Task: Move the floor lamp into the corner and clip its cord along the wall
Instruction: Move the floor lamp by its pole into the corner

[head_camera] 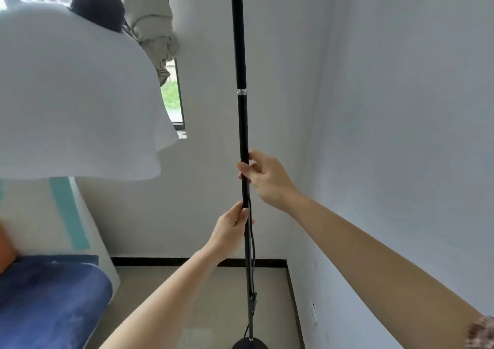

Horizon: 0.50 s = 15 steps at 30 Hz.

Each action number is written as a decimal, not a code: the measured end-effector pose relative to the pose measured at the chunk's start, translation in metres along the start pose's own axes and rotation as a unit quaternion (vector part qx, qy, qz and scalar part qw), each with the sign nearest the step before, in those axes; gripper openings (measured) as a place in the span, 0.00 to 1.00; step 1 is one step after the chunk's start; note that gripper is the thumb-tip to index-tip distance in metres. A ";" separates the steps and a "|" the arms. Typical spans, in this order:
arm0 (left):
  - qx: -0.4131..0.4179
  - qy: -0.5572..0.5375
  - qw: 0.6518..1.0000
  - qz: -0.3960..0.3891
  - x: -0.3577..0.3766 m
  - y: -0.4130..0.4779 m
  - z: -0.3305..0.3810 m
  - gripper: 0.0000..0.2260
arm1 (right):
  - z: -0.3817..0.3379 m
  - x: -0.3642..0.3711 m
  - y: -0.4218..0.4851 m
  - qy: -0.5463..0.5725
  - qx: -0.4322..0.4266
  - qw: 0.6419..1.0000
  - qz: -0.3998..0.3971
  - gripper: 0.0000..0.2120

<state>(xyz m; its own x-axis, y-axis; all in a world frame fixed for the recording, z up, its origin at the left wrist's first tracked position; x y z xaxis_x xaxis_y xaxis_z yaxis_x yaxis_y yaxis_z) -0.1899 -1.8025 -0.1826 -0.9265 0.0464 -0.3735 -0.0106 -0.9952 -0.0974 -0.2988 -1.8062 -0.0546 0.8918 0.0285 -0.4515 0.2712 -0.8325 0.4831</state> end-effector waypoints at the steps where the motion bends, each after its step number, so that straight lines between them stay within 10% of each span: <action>1: 0.000 0.001 1.000 -0.004 0.003 0.019 0.004 0.10 | 0.011 -0.004 0.014 -0.002 0.002 1.000 0.003 0.07; 15: 0.001 0.017 1.000 -0.027 0.065 0.271 0.033 0.11 | 0.189 -0.067 0.189 -0.030 0.026 0.999 0.009 0.07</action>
<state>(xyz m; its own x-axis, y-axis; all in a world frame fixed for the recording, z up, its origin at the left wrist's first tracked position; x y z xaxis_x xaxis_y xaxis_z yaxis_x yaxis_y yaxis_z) -0.2659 -2.0720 -0.2029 -0.9113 0.1020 -0.3989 -0.0599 -0.9914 -0.1165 -0.3761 -2.0698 -0.0748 0.8726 -0.0179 -0.4880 0.2352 -0.8605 0.4520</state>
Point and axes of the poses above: each hand's wrist, its own y-axis towards the middle knuckle, its own x-axis out of the palm, z = x × y, the point moved 3 cm from there along y, towards the middle knuckle, and after that the axes turned 11 degrees about -x, right-handed, at the moved point
